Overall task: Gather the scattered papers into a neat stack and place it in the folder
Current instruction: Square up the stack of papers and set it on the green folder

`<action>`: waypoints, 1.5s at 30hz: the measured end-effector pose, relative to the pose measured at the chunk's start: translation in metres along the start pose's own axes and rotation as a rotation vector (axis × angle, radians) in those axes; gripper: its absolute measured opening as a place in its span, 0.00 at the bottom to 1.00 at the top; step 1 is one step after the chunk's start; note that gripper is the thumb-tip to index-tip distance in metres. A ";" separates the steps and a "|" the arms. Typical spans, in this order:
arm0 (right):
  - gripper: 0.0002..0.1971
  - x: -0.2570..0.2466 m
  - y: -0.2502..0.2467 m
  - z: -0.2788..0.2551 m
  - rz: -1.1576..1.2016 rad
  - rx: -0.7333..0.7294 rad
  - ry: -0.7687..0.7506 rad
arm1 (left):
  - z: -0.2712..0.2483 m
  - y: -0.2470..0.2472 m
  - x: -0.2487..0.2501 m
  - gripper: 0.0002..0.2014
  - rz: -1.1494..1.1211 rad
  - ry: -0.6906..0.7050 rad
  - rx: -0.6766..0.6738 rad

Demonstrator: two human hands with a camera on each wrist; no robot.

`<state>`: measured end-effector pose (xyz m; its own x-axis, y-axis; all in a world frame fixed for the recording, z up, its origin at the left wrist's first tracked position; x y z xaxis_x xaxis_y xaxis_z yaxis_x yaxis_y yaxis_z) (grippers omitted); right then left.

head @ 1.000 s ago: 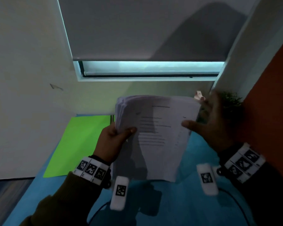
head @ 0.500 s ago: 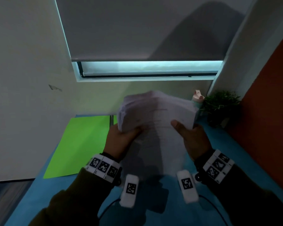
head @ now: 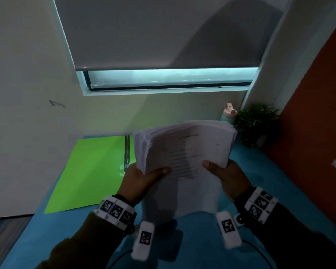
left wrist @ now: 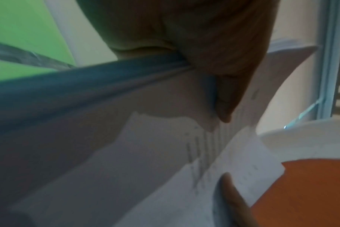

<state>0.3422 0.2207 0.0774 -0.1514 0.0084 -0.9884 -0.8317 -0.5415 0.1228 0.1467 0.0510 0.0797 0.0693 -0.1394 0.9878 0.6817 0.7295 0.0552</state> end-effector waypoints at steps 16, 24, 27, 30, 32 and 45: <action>0.39 0.017 0.008 -0.002 0.037 -0.020 0.041 | 0.000 -0.003 -0.016 0.25 -0.024 0.019 0.083; 0.37 0.007 0.007 0.000 0.017 -0.048 0.009 | 0.000 -0.010 -0.015 0.25 -0.028 -0.010 0.038; 0.43 0.034 0.002 -0.011 -0.036 -0.036 0.045 | -0.012 -0.006 -0.041 0.20 0.076 -0.074 0.008; 0.36 0.041 -0.003 -0.010 -0.087 -0.013 0.044 | -0.012 -0.004 -0.048 0.13 0.046 -0.134 -0.001; 0.31 0.040 -0.003 -0.008 -0.118 -0.029 0.042 | -0.010 -0.004 -0.049 0.12 0.029 -0.177 -0.013; 0.14 0.045 0.043 0.079 -0.472 -0.092 0.036 | 0.091 -0.041 -0.075 0.42 0.244 -0.238 0.097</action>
<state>0.2577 0.2646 0.0452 0.2510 0.2427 -0.9371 -0.7545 -0.5575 -0.3464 0.0475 0.0927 0.0169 0.0425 0.1986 0.9792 0.5930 0.7837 -0.1847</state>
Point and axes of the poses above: each hand's wrist, its own z-axis towards the middle knuckle, its own y-axis out of the palm, x = y × z, the point moved 8 cm from there along z, towards the middle knuckle, and after that the axes turned 6 degrees about x, right-handed, at the moved point
